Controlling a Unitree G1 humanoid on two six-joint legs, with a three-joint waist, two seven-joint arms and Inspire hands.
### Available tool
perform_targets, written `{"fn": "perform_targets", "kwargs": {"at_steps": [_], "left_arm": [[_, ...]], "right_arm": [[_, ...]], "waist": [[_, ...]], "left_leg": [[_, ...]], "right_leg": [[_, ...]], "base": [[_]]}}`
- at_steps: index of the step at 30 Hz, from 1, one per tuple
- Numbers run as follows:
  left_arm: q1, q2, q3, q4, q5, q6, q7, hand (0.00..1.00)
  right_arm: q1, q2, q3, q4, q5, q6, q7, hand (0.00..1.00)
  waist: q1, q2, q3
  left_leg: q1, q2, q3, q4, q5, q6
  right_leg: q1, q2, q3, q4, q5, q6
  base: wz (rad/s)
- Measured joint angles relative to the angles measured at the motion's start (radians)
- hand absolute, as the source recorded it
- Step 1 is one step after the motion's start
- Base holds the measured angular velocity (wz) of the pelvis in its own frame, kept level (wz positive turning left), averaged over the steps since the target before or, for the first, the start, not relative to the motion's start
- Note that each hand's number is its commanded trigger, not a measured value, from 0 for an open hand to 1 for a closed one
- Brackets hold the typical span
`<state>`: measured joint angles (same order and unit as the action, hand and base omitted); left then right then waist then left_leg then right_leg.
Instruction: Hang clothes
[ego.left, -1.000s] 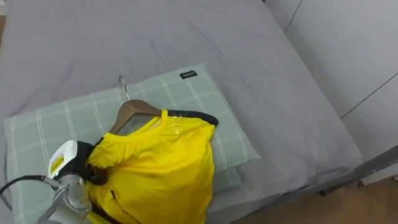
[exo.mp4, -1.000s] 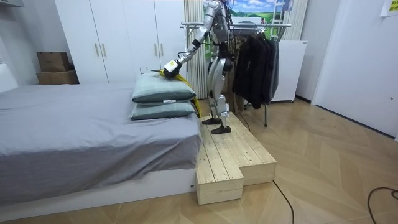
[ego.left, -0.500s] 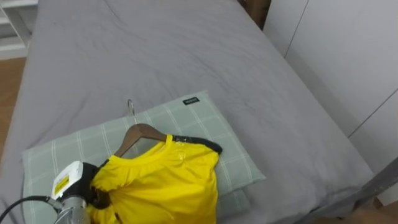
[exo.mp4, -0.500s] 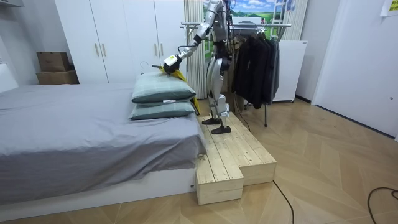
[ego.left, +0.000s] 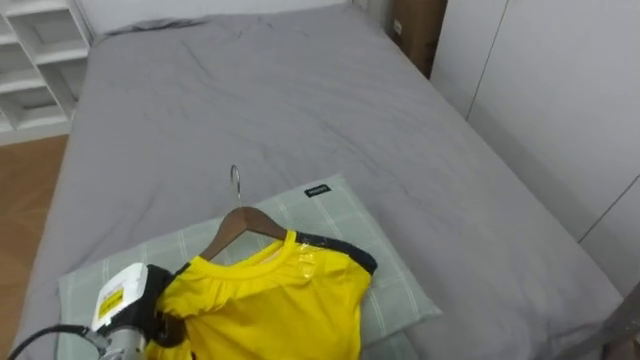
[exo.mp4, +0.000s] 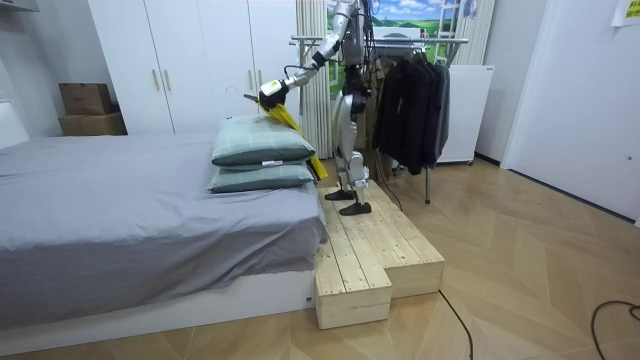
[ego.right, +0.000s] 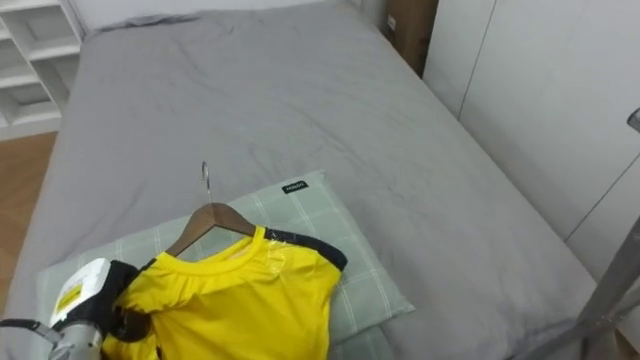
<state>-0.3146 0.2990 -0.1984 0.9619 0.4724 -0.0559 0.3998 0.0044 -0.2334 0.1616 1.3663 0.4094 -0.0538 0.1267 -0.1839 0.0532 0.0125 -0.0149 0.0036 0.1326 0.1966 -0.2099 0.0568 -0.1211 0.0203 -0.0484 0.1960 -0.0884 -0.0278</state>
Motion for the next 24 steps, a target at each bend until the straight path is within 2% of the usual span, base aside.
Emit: {"fn": "perform_targets", "kwargs": {"at_steps": [3, 5, 9, 12, 16, 21, 24], "left_arm": [[0.044, 0.001, 0.004, -0.071, 0.002, -0.001, -0.001, 1.0], [0.096, 0.0, 0.016, -0.125, 0.043, -0.002, -0.001, 1.0], [0.111, 0.001, 0.02, -0.168, 0.09, -0.001, -0.001, 1.0], [0.111, 0.001, 0.02, -0.198, 0.09, -0.002, 0.007, 1.0], [0.111, 0.001, 0.02, -0.206, 0.091, -0.009, 0.012, 1.0], [0.116, 0.003, 0.02, -0.268, 0.092, -0.007, 0.012, 1.0], [0.119, 0.009, 0.02, -0.319, 0.092, -0.01, 0.012, 1.0]], "right_arm": [[0.022, 0.0, -0.069, -0.006, -0.021, 0.003, 0.008, 0.0], [0.038, 0.0, -0.106, -0.016, -0.023, 0.003, 0.008, 0.0], [0.05, 0.0, -0.124, -0.019, -0.032, 0.011, 0.006, 0.0], [0.05, 0.0, -0.127, -0.027, -0.048, 0.011, -0.005, 0.0], [0.042, -0.001, -0.148, -0.027, -0.164, 0.012, -0.028, 0.0], [0.023, -0.015, -0.164, -0.042, -0.313, 0.024, -0.046, 0.0], [-0.003, -0.029, -0.174, -0.075, -0.392, 0.025, -0.072, 0.0]], "waist": [[0.001, -0.002, -0.0013], [-0.002, -0.009, -0.0064], [0.002, -0.019, -0.0115], [0.001, -0.019, -0.0115], [-0.004, -0.019, -0.011], [0.001, -0.025, -0.006], [0.002, -0.034, -0.0003]], "left_leg": [[0.027, -0.001, 0.001, -0.011, 0.0, 0.0], [0.049, 0.0, 0.0, -0.022, 0.0, -0.001], [0.058, -0.001, -0.004, -0.026, -0.001, -0.001], [0.064, -0.002, -0.006, -0.027, -0.001, 0.0], [0.083, -0.001, -0.009, -0.03, -0.001, -0.001], [0.098, -0.002, -0.008, -0.033, -0.001, -0.001], [0.099, -0.002, -0.007, -0.033, -0.001, -0.001]], "right_leg": [[0.019, 0.0, 0.001, -0.002, -0.004, 0.001], [0.044, 0.002, 0.002, -0.008, -0.009, 0.002], [0.052, 0.003, 0.004, -0.009, -0.011, 0.002], [0.059, 0.001, 0.003, -0.01, -0.011, 0.002], [0.073, 0.001, -0.004, -0.012, -0.011, 0.002], [0.084, 0.001, -0.002, -0.01, -0.013, 0.003], [0.089, 0.001, 0.0, -0.009, -0.014, 0.004]], "base": [[0.0], [0.0], [0.0], [0.0], [0.01], [0.0], [0.0]]}}
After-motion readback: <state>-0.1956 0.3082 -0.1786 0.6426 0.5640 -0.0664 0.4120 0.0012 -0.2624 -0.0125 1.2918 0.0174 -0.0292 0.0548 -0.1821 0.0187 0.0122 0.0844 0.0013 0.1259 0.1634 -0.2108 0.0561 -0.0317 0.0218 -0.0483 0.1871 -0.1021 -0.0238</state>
